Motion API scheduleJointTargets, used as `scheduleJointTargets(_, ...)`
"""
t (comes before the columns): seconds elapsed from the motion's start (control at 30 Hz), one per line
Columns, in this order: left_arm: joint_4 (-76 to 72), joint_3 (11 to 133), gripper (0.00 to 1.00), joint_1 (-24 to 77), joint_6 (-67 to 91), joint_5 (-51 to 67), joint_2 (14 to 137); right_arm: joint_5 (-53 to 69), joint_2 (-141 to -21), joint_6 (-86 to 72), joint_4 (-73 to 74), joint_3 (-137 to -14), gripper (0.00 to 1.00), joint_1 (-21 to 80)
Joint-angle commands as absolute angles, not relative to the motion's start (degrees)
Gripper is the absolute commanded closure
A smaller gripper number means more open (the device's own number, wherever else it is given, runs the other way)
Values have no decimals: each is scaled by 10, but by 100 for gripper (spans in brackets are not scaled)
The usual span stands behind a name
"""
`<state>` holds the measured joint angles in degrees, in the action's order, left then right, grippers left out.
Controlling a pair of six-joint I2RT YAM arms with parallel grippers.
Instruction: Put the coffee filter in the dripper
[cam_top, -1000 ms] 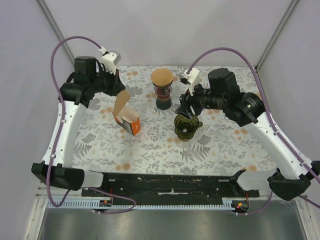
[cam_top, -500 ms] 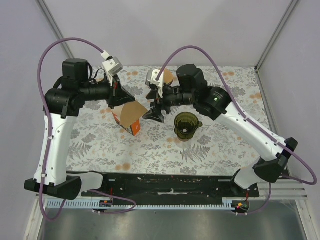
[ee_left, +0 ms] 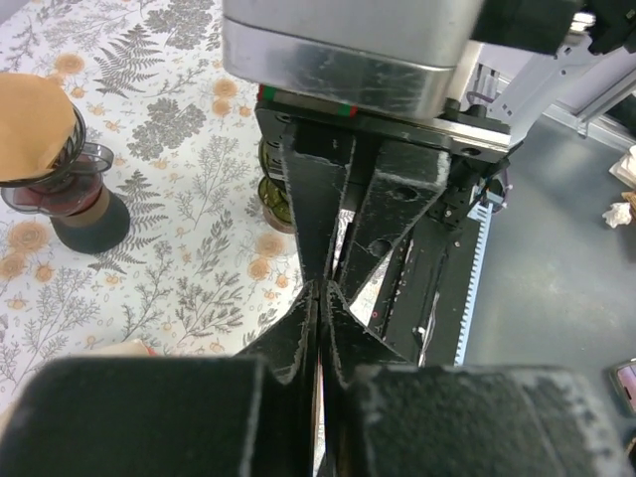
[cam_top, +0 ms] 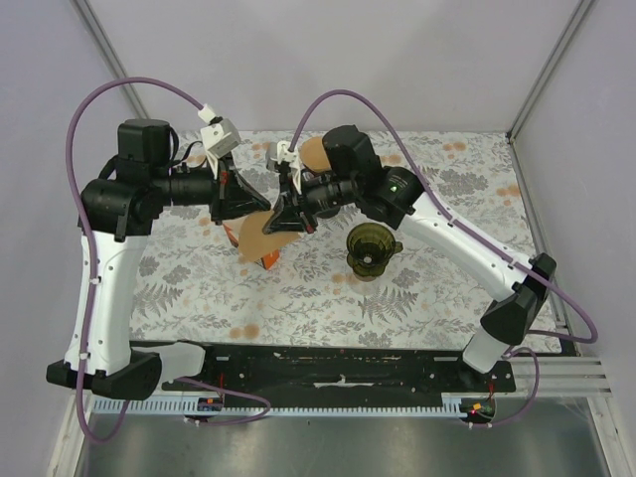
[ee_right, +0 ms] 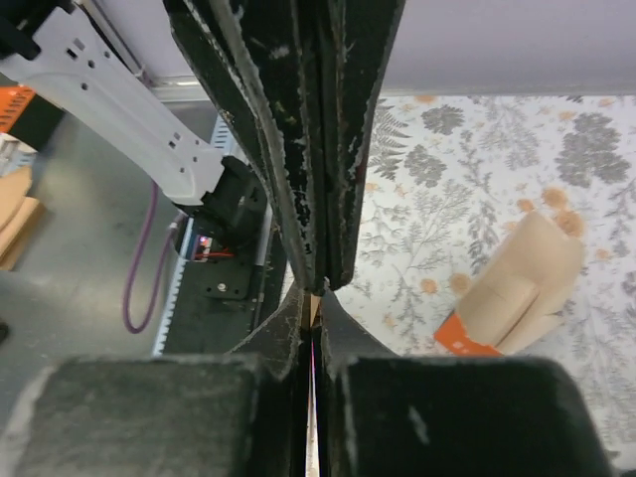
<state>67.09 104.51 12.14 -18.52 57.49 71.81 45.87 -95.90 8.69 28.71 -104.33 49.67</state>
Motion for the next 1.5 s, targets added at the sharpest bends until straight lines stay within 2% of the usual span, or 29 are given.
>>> scheduleJointTargets(0.0, 641, 1053, 79, 125, -161, 555, 710, 501, -943, 78, 272, -1055, 100, 499)
scheduleJointTargets(0.03, 641, 1051, 57, 125, -157, 542, 709, 491, -932, 85, 277, -1046, 100, 498)
scheduleJointTargets(0.1, 649, 1052, 19, 125, -159, 527, 708, 461, -902, 98, 287, -1019, 100, 497)
scheduleJointTargets(0.13, 659, 1057, 13, 125, -168, 519, 708, 449, -887, 107, 294, -1006, 100, 494)
scheduleJointTargets(0.33, 750, 1078, 11, 125, -283, 517, 697, 397, -796, 121, 330, -953, 100, 483)
scheduleJointTargets(0.37, 756, 1067, 21, 125, -297, 519, 693, 390, -783, 119, 330, -949, 100, 483)
scheduleJointTargets(0.47, 760, 1021, 37, 129, -326, 525, 679, 377, -769, 100, 331, -953, 100, 483)
scheduleJointTargets(0.67, 737, 974, 57, 155, -308, 548, 668, 381, -783, 74, 331, -973, 100, 483)
scheduleJointTargets(1.07, 723, 924, 57, 163, -302, 562, 668, 384, -795, 73, 331, -987, 100, 483)
scheduleJointTargets(1.13, 714, 926, 66, 164, -290, 556, 668, 387, -797, 73, 332, -987, 100, 483)
scheduleJointTargets(1.2, 700, 928, 81, 163, -270, 536, 668, 388, -795, 72, 331, -987, 100, 483)
scheduleJointTargets(1.27, 689, 932, 92, 164, -255, 517, 670, 390, -795, 73, 331, -986, 100, 483)
scheduleJointTargets(1.47, 676, 931, 94, 164, -236, 510, 670, 395, -793, 76, 330, -984, 100, 483)
